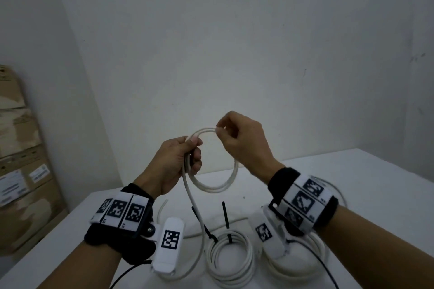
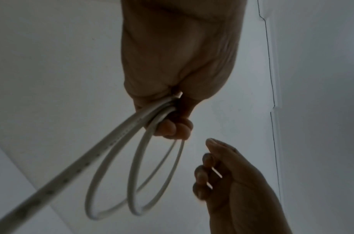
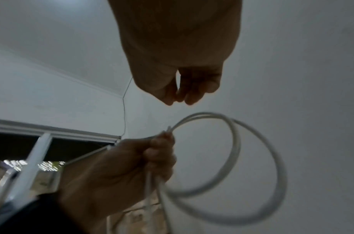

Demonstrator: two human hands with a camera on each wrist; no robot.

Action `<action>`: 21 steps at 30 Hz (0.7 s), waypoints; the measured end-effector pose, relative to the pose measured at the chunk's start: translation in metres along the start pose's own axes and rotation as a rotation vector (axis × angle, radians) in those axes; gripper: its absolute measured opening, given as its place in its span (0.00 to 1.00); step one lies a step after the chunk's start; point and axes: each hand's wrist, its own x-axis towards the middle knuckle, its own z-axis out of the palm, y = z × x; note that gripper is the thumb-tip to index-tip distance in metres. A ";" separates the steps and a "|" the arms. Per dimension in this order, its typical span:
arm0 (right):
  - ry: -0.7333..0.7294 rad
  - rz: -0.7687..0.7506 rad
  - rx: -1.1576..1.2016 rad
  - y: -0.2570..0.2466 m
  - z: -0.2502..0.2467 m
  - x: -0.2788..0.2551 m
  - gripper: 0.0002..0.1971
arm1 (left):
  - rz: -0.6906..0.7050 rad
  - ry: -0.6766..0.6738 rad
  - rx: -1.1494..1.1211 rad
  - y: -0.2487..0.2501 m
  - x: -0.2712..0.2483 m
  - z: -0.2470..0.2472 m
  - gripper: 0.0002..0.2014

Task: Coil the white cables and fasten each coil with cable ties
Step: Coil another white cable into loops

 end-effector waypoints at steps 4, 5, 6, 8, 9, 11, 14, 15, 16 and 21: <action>-0.077 0.034 -0.051 -0.019 0.012 -0.040 0.06 | 0.055 0.073 -0.084 0.008 0.007 -0.003 0.11; -0.165 0.063 -0.074 -0.020 0.017 -0.048 0.08 | 0.065 0.084 -0.106 0.009 0.008 -0.003 0.11; -0.245 0.091 -0.120 -0.019 0.024 -0.055 0.11 | 0.074 0.090 -0.123 0.010 0.008 -0.002 0.11; -0.353 0.130 -0.252 -0.014 0.037 -0.068 0.17 | 0.084 0.093 -0.127 0.009 0.008 -0.001 0.11; -0.385 0.142 -0.291 -0.011 0.043 -0.073 0.20 | 0.089 0.094 -0.120 0.008 0.007 0.000 0.11; -0.424 0.165 -0.280 -0.010 0.053 -0.079 0.23 | 0.096 0.099 -0.112 0.008 0.007 -0.001 0.11; -0.452 0.194 0.035 -0.012 0.065 -0.079 0.17 | 0.106 0.096 -0.113 0.012 0.006 -0.005 0.11; -0.452 0.206 0.137 -0.014 0.068 -0.078 0.15 | 0.106 0.093 -0.114 0.013 0.005 -0.006 0.10; -0.449 0.214 0.198 -0.015 0.069 -0.078 0.14 | 0.107 0.090 -0.108 0.015 0.005 -0.008 0.10; -0.504 -0.057 -0.095 -0.009 0.071 -0.082 0.14 | 0.118 0.094 -0.046 0.025 0.000 -0.019 0.10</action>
